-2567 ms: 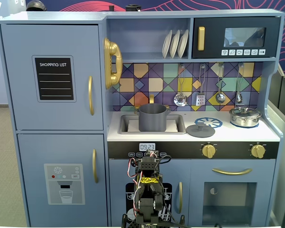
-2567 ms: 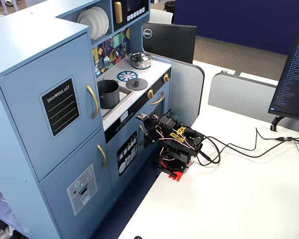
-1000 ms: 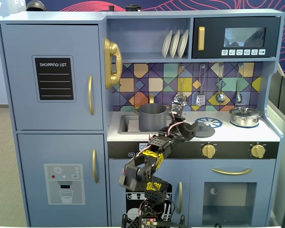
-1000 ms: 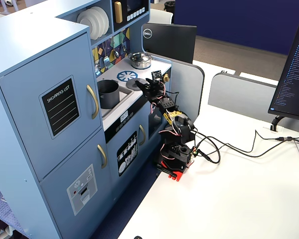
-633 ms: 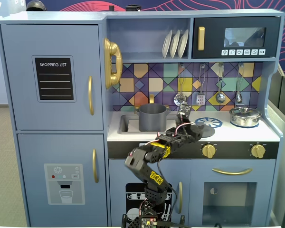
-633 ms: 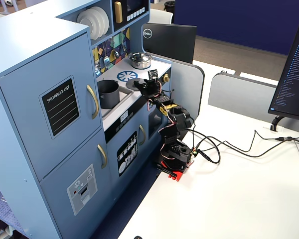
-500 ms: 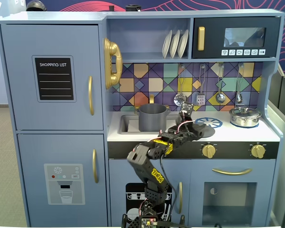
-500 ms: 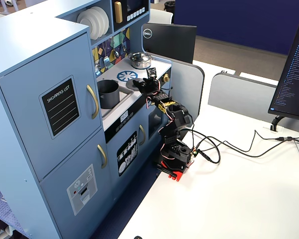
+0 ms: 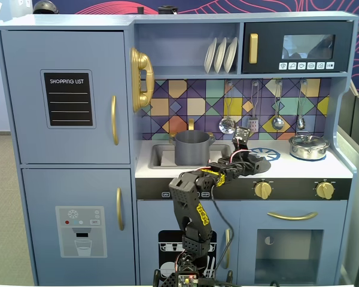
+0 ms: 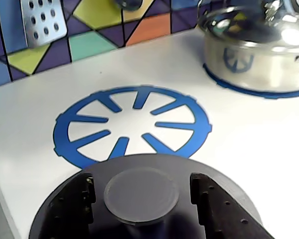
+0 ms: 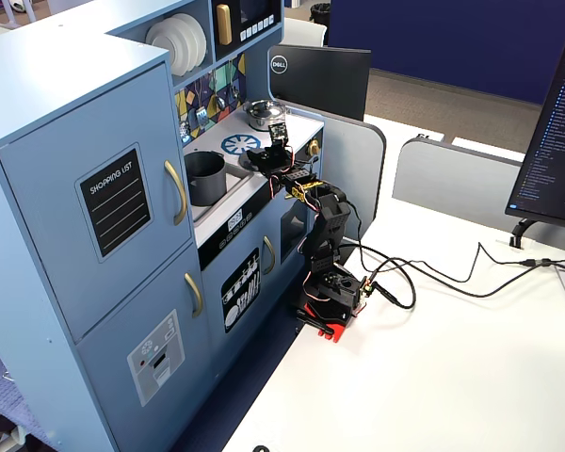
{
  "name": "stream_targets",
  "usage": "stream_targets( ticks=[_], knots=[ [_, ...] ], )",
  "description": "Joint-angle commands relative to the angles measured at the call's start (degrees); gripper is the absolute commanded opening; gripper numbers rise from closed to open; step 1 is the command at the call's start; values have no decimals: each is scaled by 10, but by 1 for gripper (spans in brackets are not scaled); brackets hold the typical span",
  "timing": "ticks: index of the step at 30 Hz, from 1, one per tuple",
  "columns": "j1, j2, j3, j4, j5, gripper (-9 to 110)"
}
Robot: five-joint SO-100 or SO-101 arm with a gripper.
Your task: Pick up the lid from the counter and put it on the gray recipient
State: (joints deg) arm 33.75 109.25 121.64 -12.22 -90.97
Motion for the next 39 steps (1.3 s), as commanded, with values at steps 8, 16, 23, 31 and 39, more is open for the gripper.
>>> stream_targets(
  ticks=[8,16,23,31,39],
  knots=[
    [-21,-29,-56,-25,-9,4],
    [-26,-38,-72,-30,-3,0],
    [-47,-39,-142,-22,-33,0],
    [-90,-6,-253,61,-38,0],
    [-214,47,-352,218,-29,0]
  ],
)
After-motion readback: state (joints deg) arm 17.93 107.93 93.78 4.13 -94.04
